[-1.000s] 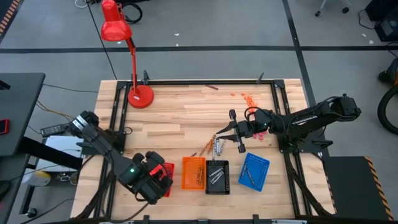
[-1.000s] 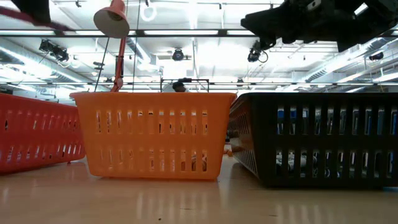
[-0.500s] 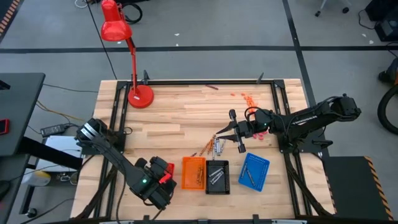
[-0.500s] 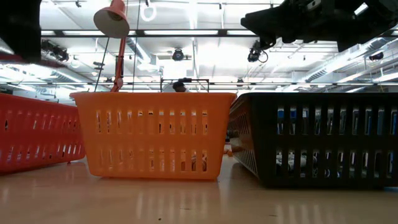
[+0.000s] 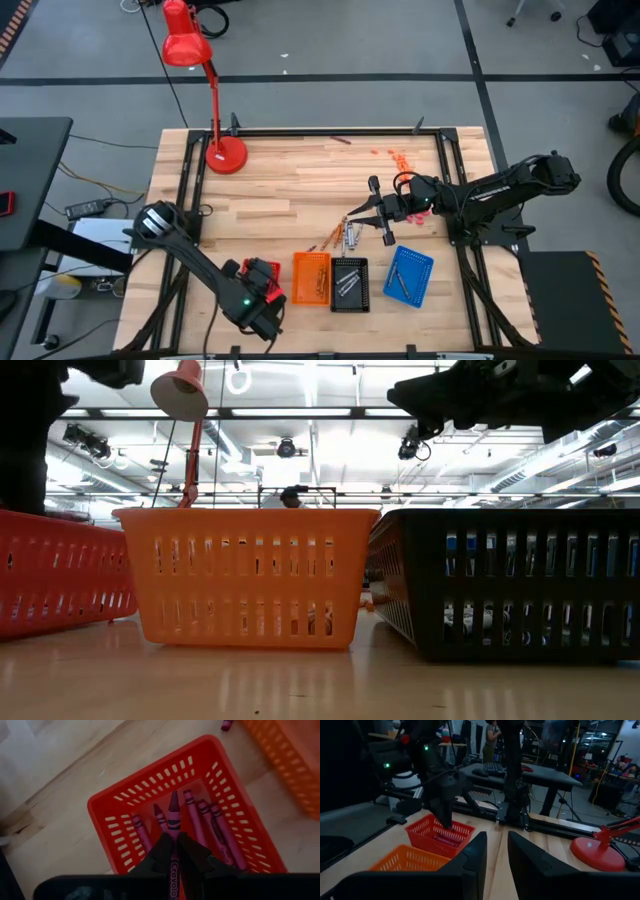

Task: Sort crayons
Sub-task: Put the violet crayon into the red bin, then adjust the orange bin

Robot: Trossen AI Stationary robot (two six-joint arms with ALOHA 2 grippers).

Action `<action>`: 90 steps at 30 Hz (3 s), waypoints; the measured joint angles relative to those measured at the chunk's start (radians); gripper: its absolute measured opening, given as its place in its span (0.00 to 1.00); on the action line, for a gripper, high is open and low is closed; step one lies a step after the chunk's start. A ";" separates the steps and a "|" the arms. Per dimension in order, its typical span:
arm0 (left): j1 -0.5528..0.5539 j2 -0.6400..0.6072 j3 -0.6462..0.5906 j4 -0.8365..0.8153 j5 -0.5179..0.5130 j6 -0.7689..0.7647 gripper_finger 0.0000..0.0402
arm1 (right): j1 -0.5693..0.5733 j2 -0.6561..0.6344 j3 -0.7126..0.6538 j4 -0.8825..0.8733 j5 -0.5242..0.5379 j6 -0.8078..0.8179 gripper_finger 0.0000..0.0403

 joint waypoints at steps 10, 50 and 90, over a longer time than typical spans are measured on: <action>0.000 0.056 0.000 -0.001 0.012 -0.018 0.06 | 0.000 0.000 0.000 0.000 0.000 0.000 0.20; 0.015 -0.053 -0.123 0.141 0.068 0.001 0.27 | 0.000 0.000 0.000 -0.005 0.000 0.003 0.20; 0.523 -0.146 -0.121 0.375 0.117 1.111 0.27 | 0.000 0.000 0.000 -0.049 -0.001 0.008 0.20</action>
